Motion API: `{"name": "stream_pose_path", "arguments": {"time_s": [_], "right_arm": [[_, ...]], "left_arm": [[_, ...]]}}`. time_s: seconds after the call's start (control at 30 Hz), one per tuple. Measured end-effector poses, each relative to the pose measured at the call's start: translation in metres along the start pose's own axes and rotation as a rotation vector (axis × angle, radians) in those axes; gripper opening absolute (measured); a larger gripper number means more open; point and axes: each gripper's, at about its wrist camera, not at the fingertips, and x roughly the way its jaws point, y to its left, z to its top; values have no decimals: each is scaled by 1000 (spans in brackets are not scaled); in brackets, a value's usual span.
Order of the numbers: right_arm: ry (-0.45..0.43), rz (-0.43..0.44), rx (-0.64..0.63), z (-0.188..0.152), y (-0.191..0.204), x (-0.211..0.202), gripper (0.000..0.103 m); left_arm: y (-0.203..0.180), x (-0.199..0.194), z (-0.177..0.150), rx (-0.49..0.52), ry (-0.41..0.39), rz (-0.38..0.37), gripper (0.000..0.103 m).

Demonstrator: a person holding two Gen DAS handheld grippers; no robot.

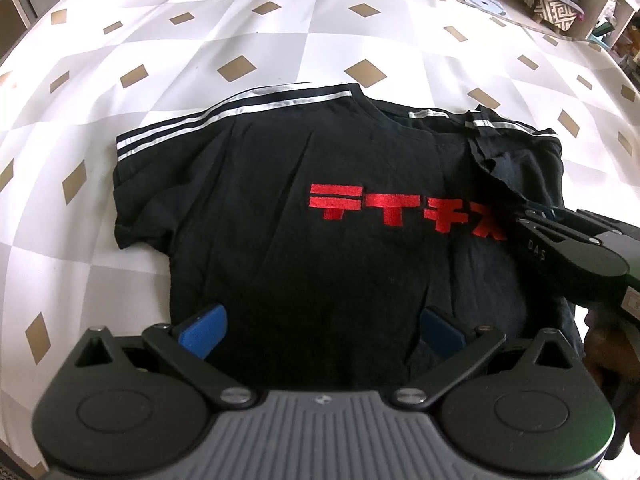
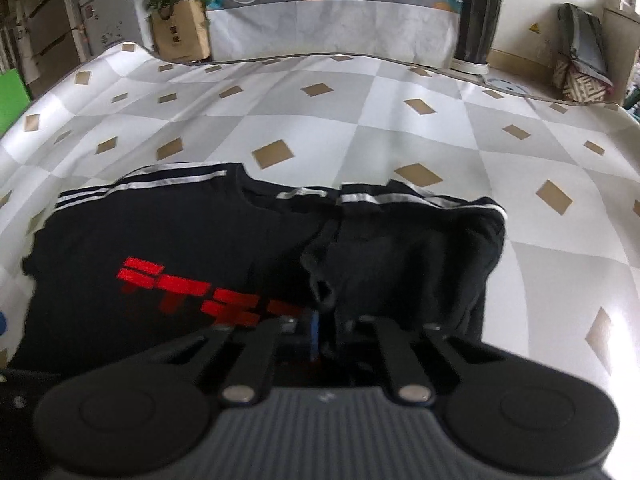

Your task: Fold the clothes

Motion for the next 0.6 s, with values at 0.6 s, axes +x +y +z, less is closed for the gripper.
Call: {"name": "stream_pose_path", "arguments": {"time_s": [0.6], "right_arm": [[71,-56,164,-48,-22,-92,45]], "left_arm": [[-17,-1,-22,135,9,-21,103]]}}
